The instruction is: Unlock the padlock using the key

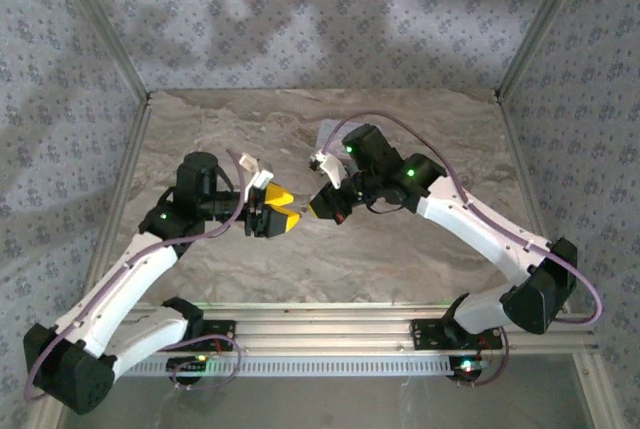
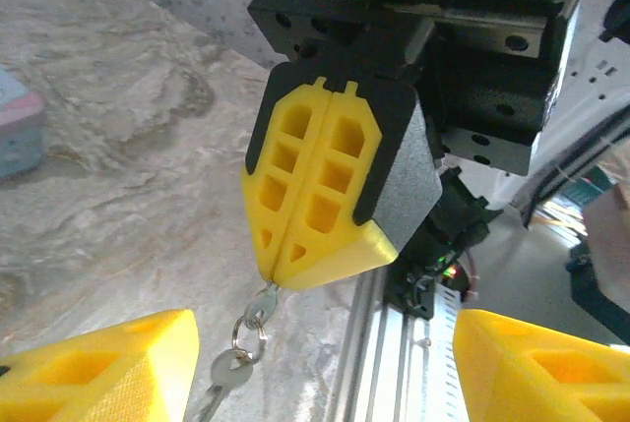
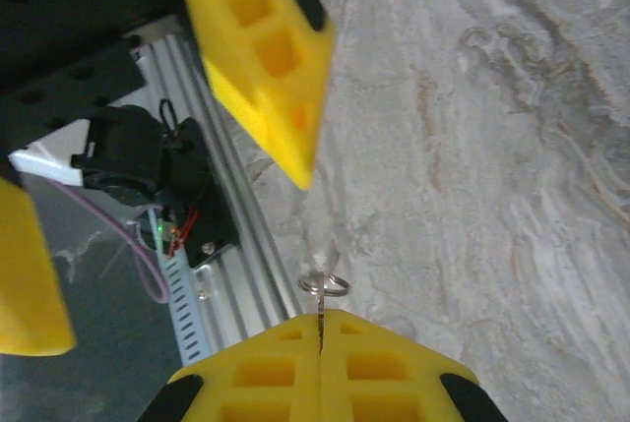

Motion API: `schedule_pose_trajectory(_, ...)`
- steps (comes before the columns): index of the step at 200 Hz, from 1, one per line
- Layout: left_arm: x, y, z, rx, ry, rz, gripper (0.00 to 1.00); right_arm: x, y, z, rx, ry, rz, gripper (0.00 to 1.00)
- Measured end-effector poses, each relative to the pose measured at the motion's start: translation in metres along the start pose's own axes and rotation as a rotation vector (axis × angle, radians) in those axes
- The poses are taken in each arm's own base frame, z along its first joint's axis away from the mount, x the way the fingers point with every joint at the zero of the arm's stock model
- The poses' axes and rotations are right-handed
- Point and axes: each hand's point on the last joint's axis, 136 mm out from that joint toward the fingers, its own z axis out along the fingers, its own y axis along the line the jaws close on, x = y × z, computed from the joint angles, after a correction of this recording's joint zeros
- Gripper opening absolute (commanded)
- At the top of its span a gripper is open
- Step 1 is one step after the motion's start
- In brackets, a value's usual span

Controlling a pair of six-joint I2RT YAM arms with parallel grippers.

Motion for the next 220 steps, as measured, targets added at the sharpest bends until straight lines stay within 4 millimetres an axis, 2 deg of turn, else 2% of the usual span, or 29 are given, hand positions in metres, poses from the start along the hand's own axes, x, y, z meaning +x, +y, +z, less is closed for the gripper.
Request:
schedule_pose_trajectory(59, 0.011, 0.001, 0.009, 0.079, 0.046, -0.039, 0.52, -0.003, 0.021, -0.009, -0.093, -0.023, -0.006, 0.00)
schedule_pose_trajectory(80, 0.013, 0.002, 0.011, 0.089, 0.054, -0.051, 0.49, -0.003, 0.023, -0.010, -0.105, -0.025, -0.008, 0.00)
schedule_pose_trajectory(94, 0.013, 0.002, 0.012, 0.092, 0.057, -0.057, 0.43, -0.003, 0.024, -0.009, -0.108, -0.024, -0.008, 0.00)
schedule_pose_trajectory(100, 0.013, 0.002, 0.012, 0.094, 0.057, -0.056, 0.35, -0.002, 0.024, -0.009, -0.110, -0.024, -0.007, 0.00)
schedule_pose_trajectory(110, 0.014, 0.001, 0.012, 0.100, 0.059, -0.058, 0.10, -0.002, 0.024, -0.009, -0.111, -0.025, -0.007, 0.00)
schedule_pose_trajectory(117, 0.014, 0.001, 0.012, 0.107, 0.060, -0.060, 0.00, -0.003, 0.023, -0.008, -0.110, -0.027, -0.006, 0.00)
schedule_pose_trajectory(182, 0.013, 0.001, 0.013, 0.121, 0.066, -0.089, 0.00, -0.004, 0.020, -0.007, -0.113, -0.043, 0.013, 0.00)
schedule_pose_trajectory(187, 0.013, 0.001, 0.013, 0.118, 0.063, -0.092, 0.00, -0.005, 0.019, -0.007, -0.112, -0.049, 0.016, 0.08)
schedule_pose_trajectory(197, 0.011, 0.003, 0.013, 0.111, 0.058, -0.102, 0.00, -0.007, 0.018, -0.008, -0.110, -0.062, 0.023, 0.34)
schedule_pose_trajectory(206, 0.008, 0.005, 0.013, 0.095, 0.050, -0.109, 0.00, -0.010, 0.017, -0.008, -0.105, -0.079, 0.026, 0.51)
schedule_pose_trajectory(213, 0.007, 0.007, 0.013, 0.081, 0.045, -0.120, 0.00, -0.014, 0.014, -0.008, -0.095, -0.096, 0.028, 0.60)
schedule_pose_trajectory(220, 0.006, 0.010, 0.013, 0.063, 0.039, -0.132, 0.00, -0.017, 0.012, -0.009, -0.081, -0.113, 0.031, 0.63)
